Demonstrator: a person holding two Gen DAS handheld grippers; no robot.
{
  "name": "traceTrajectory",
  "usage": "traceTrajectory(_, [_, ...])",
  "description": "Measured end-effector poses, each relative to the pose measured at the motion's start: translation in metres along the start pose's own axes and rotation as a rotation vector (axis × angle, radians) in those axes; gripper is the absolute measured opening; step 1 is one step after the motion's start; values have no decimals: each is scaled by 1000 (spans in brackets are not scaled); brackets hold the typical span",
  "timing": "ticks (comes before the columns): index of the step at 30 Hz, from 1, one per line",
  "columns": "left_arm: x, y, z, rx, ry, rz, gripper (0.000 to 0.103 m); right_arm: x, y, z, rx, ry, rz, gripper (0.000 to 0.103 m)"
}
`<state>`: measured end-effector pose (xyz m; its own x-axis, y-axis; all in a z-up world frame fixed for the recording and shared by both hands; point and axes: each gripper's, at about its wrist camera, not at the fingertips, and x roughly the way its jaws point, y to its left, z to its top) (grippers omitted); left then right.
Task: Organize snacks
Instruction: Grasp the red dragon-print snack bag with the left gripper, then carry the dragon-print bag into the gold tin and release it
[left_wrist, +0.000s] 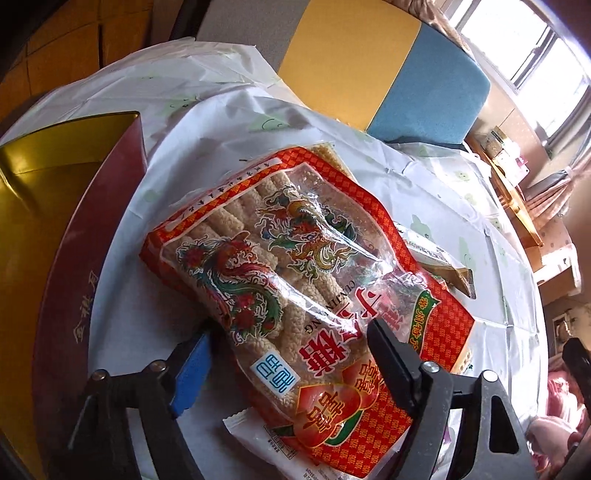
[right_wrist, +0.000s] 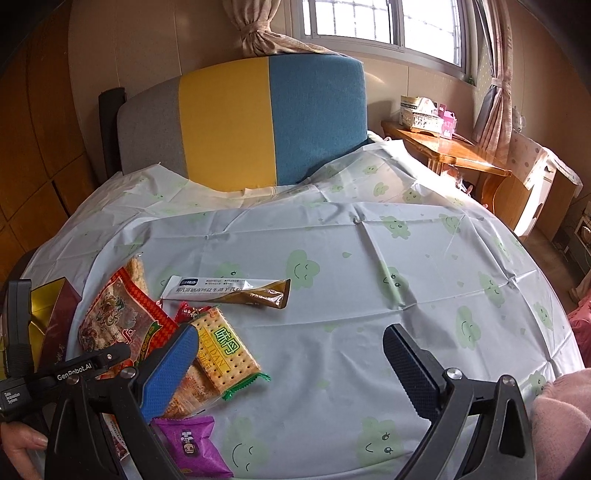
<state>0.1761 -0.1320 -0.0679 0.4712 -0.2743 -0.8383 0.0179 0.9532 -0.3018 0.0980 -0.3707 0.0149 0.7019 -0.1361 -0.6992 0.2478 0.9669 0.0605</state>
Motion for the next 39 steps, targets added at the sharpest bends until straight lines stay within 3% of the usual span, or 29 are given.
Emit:
traceTrajectory(2, [-2,0,-2,24,-21,-3,71,0,-1,0,1,-3,-2,102])
traceTrajectory(3, [-4,-1,-2,35,-39,17,50,0,-1,1,2,-3,-2,102])
traceTrajectory(4, [-7,1,-2,42,-55,18,39,0,-1,0,3,-2,-1,102])
traceTrajectory(16, [-22,3,14,132,-67,-51,30,5,-1,-1,-8,18,-30,102])
traceTrajectory(27, [-83,18,22,193,-155,-102,30,11,4,-3,-38,37,-38,102])
traceTrajectory(32, [-114,42,20,214,-173,-94,30,12,6,-5,-53,48,-39,102])
traceTrajectory(39, [-148,97,14,243,-187,-16,30,14,13,-9,-89,65,-33,102])
